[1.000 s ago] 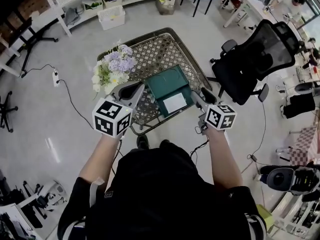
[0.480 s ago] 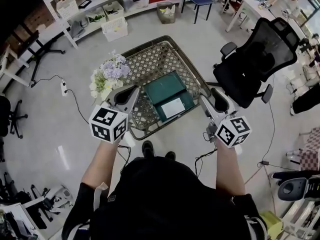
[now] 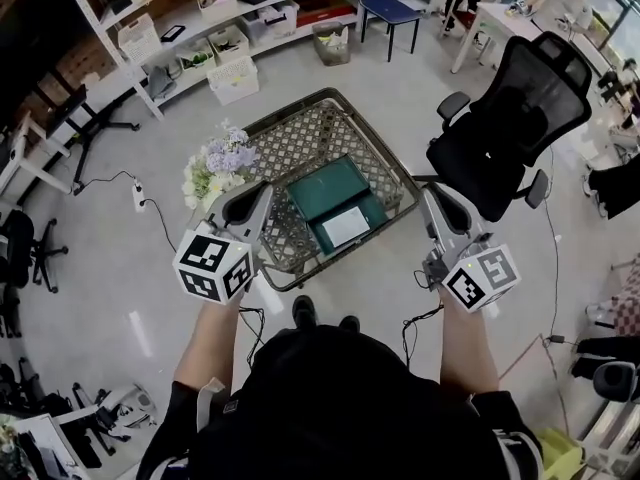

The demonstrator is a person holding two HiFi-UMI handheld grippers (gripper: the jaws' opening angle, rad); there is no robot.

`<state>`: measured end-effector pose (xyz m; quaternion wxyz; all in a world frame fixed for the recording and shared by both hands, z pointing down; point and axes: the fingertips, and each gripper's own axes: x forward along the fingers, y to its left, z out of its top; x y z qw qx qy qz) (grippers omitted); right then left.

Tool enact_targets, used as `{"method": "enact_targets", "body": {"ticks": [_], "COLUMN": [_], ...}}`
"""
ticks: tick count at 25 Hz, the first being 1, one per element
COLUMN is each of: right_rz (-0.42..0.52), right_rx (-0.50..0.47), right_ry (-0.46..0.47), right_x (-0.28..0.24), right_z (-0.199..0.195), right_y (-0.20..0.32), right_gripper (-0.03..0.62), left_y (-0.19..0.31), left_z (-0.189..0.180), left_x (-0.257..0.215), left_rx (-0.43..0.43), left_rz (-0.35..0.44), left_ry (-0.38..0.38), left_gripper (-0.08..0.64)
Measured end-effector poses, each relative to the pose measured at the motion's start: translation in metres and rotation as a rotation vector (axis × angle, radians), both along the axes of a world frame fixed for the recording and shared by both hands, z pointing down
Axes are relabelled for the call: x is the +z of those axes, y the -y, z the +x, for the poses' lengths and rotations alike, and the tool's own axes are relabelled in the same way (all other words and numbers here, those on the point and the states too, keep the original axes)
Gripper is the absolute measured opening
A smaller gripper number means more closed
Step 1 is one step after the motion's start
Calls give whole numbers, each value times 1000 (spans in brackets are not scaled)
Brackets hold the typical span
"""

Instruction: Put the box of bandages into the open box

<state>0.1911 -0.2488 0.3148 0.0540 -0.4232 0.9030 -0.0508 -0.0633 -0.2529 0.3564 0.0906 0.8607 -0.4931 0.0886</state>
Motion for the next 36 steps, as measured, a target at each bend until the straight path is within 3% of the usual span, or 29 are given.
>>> {"method": "enact_targets", "body": {"ticks": [2, 7, 18, 25, 36], "right_rz": [23, 64, 40, 67, 39], "right_rx": [-2, -46, -13, -21, -6], "right_ry": [-2, -23, 14, -38, -13], "right_x": [-5, -12, -9, -23, -17], "right_z": [3, -3, 13, 3, -5], "right_y": [-3, -15, -6, 16, 22], "right_gripper": [11, 9, 8, 8, 8], "left_y": [-1, -5, -2, 6, 15], "left_z": [1, 2, 9, 24, 18], "left_x": [-3, -5, -6, -7, -10], "left_rx": [-8, -18, -24, 45, 29], "left_rz": [5, 3, 8, 6, 13], "left_ry": [-10, -15, -8, 85, 54], "left_gripper": [17, 17, 17, 17, 17]}}
